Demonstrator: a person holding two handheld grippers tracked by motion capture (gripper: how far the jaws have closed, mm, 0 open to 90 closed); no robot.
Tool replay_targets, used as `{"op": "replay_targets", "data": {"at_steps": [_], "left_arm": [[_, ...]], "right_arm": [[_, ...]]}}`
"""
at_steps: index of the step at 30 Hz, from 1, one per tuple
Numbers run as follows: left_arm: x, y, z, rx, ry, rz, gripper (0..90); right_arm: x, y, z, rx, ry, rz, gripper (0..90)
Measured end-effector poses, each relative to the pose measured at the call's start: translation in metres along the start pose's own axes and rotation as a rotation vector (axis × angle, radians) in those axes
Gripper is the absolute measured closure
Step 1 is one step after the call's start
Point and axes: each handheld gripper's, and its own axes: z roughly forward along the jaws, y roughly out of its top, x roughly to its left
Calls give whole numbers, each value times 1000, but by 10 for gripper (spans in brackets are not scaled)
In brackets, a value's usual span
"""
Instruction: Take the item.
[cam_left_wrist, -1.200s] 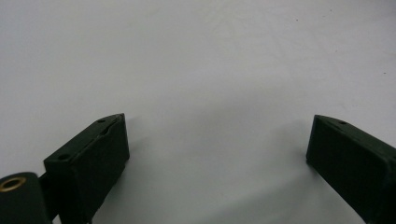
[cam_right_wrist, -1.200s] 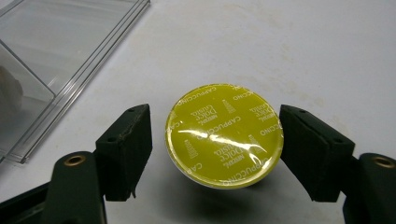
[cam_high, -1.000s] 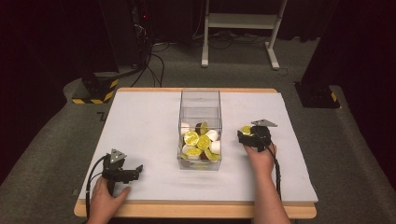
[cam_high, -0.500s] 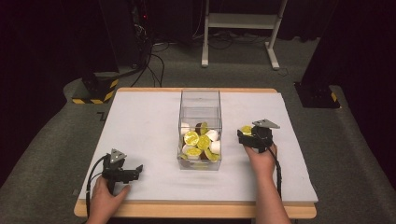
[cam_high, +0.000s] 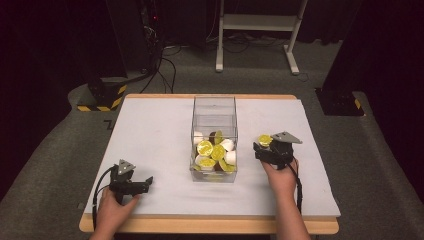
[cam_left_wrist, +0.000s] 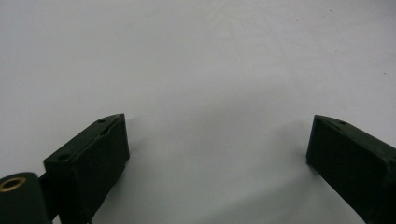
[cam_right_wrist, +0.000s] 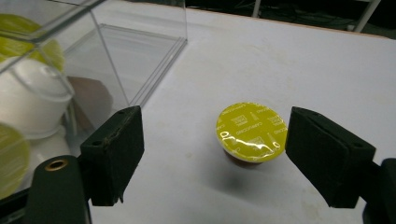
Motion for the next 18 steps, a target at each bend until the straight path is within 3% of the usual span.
{"op": "replay_targets", "data": {"at_steps": [10, 12, 18], "left_arm": [[0, 0, 0, 2, 0, 1, 60], [0, 0, 0, 1, 0, 0, 60], [1, 0, 0, 7, -1, 6, 60]], "right_arm": [[14, -15, -26, 13, 43, 3, 215], [20, -27, -33, 31, 74, 23, 218], [35, -46, -36, 74, 101, 25, 234]]}}
